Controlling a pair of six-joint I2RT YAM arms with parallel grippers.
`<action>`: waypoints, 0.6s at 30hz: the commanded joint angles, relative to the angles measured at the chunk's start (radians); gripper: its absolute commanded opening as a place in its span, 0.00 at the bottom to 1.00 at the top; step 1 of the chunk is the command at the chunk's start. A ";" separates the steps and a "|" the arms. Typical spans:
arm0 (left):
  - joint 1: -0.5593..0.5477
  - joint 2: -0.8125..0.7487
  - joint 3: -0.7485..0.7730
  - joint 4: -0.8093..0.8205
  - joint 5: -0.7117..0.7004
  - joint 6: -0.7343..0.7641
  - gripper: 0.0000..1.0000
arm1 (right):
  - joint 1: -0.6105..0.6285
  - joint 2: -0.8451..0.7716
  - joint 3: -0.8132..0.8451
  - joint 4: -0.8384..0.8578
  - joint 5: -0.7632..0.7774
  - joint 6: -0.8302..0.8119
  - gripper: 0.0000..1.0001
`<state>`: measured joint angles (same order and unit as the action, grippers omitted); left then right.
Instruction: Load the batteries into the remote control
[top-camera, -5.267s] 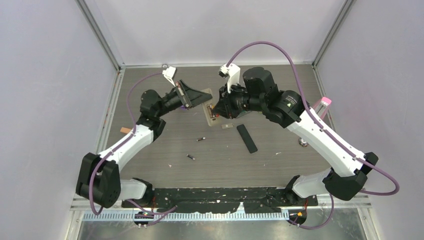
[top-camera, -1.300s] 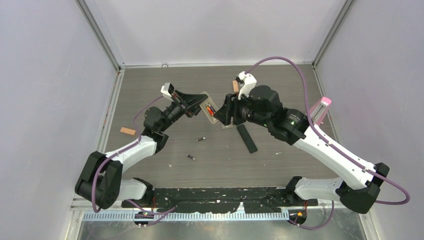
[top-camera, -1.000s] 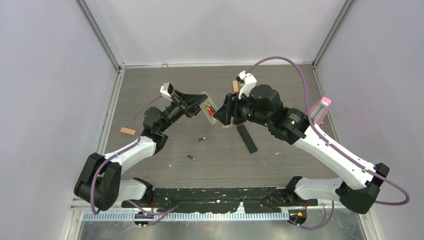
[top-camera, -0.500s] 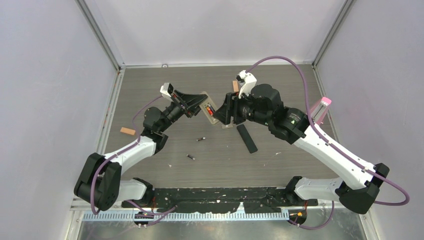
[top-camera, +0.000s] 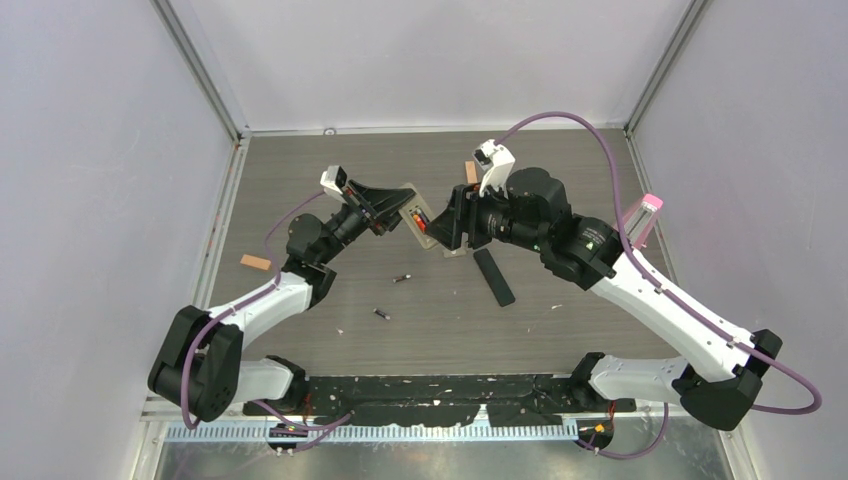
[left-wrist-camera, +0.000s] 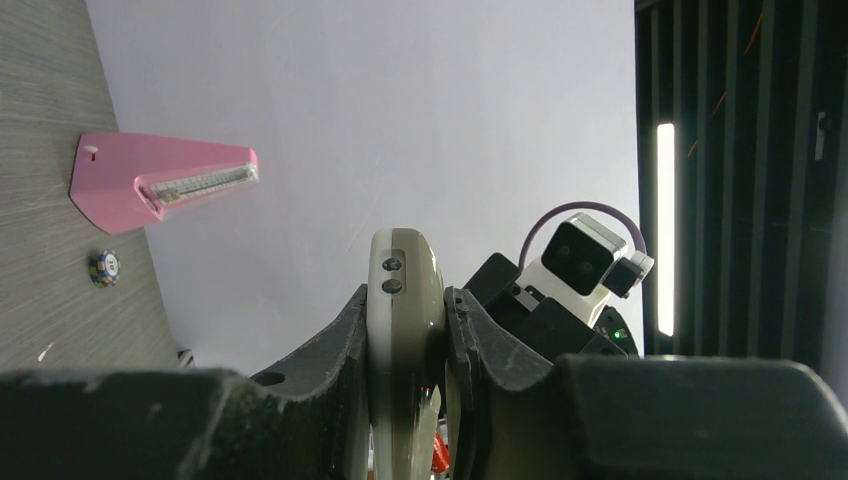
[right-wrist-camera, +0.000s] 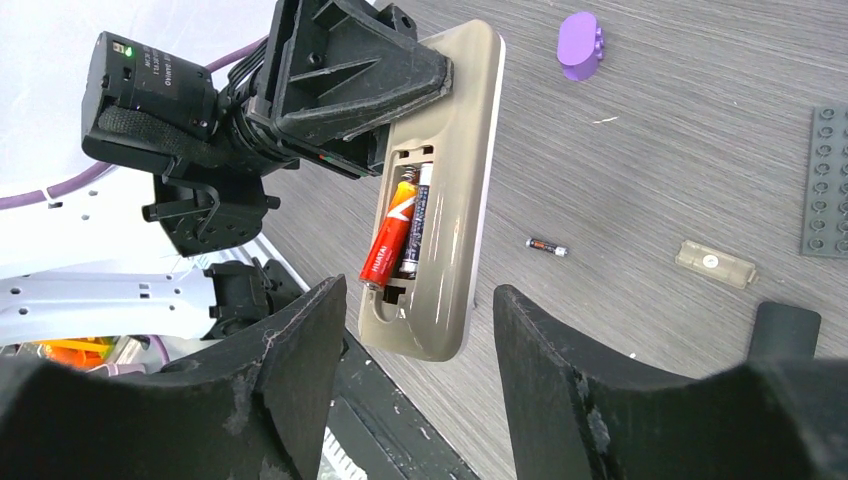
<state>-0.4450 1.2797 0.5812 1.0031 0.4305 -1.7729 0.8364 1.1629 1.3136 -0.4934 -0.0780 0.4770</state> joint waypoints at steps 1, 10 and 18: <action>-0.006 -0.022 0.035 0.059 0.007 0.001 0.00 | -0.001 -0.016 0.001 0.052 -0.022 0.007 0.61; -0.006 -0.034 0.019 0.058 0.002 0.005 0.00 | -0.002 0.005 0.001 0.035 -0.012 0.011 0.54; -0.008 -0.034 0.019 0.058 0.002 0.005 0.00 | -0.002 0.015 0.001 0.035 -0.015 0.012 0.53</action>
<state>-0.4454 1.2797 0.5812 1.0031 0.4305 -1.7729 0.8356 1.1763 1.3125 -0.4900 -0.0902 0.4820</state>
